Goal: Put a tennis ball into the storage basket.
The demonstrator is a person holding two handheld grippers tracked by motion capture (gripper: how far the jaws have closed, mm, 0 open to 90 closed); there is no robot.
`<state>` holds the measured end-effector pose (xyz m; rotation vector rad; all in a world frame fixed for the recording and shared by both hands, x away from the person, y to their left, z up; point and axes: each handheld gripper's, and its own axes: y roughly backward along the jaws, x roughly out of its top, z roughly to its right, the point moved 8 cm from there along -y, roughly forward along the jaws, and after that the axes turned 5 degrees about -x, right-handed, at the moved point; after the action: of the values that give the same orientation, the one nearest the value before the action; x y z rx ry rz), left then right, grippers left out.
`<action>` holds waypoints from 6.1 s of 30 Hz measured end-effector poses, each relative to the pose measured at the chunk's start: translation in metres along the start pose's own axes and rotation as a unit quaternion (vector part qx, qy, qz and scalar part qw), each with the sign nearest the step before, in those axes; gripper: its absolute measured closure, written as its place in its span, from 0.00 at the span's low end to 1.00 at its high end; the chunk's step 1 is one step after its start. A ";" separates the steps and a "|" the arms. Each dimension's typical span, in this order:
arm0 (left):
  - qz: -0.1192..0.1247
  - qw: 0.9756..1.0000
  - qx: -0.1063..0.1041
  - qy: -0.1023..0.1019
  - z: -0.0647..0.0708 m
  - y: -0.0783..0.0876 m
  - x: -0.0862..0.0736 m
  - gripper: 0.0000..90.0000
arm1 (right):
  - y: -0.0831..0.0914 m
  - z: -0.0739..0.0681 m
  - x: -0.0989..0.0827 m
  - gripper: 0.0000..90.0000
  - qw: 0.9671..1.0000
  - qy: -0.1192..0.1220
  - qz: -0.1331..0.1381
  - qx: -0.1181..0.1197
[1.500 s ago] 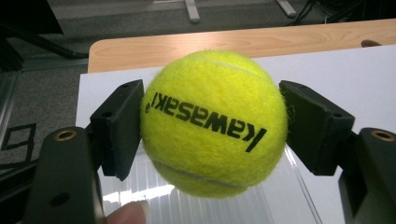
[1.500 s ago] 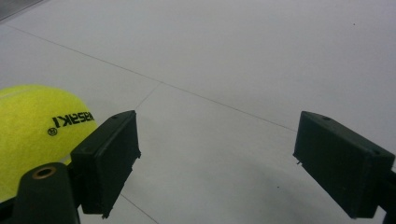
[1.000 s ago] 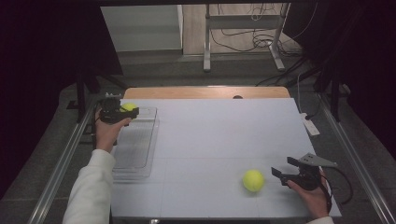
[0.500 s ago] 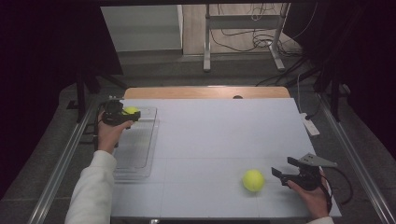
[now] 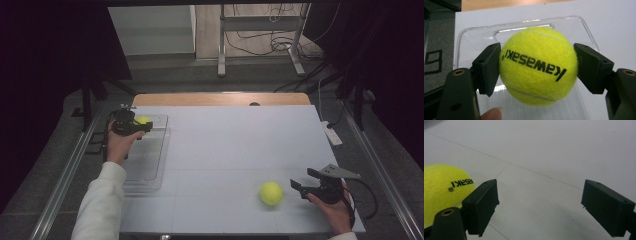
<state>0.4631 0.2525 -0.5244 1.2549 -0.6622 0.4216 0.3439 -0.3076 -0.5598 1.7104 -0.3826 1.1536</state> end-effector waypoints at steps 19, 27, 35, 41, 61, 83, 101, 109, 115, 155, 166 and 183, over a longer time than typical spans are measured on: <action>-0.010 1.000 0.004 0.002 -0.003 -0.008 -0.006 0.30 | 0.000 0.000 0.000 0.16 1.000 0.000 -0.001 0.000; -0.007 1.000 0.009 0.009 -0.004 -0.008 -0.006 0.29 | 0.000 0.000 -0.001 0.16 1.000 0.000 -0.002 0.000; 0.017 0.999 -0.015 0.025 0.000 -0.003 -0.001 0.18 | 0.000 0.000 -0.001 0.16 1.000 0.000 -0.002 0.000; 0.028 0.999 -0.027 0.018 0.003 0.002 0.001 0.16 | 0.000 0.000 0.000 0.16 1.000 0.000 -0.002 0.000; 0.070 0.994 -0.086 -0.013 0.037 0.034 0.005 0.17 | -0.002 -0.001 0.001 0.16 1.000 -0.002 -0.001 0.001; 0.089 0.986 -0.137 -0.037 0.061 0.047 -0.011 0.17 | -0.003 -0.001 0.003 0.16 1.000 -0.002 0.001 0.000; 0.095 0.979 -0.173 -0.057 0.091 0.051 -0.026 0.17 | 0.001 0.001 0.001 0.16 1.000 -0.004 0.003 0.000; 0.105 0.975 -0.184 -0.062 0.100 0.060 -0.033 0.17 | 0.000 0.001 0.001 0.16 1.000 -0.003 0.002 -0.001; 0.106 0.973 -0.190 -0.081 0.113 0.064 -0.038 0.17 | 0.000 0.000 0.001 0.16 1.000 -0.002 0.001 -0.001; 0.096 0.958 -0.230 -0.142 0.178 0.064 -0.052 0.16 | 0.000 0.002 0.001 0.16 1.000 -0.003 0.001 0.002; 0.094 0.954 -0.240 -0.150 0.189 0.062 -0.052 0.16 | -0.002 0.004 0.001 0.16 1.000 -0.006 0.000 0.000; 0.077 0.949 -0.249 -0.179 0.210 0.052 -0.058 0.16 | -0.004 0.005 0.002 0.16 1.000 -0.005 0.001 0.002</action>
<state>0.3396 0.0684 -0.4903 0.8009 -1.1050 0.1326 0.3506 -0.3097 -0.5612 1.7200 -0.3883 1.1476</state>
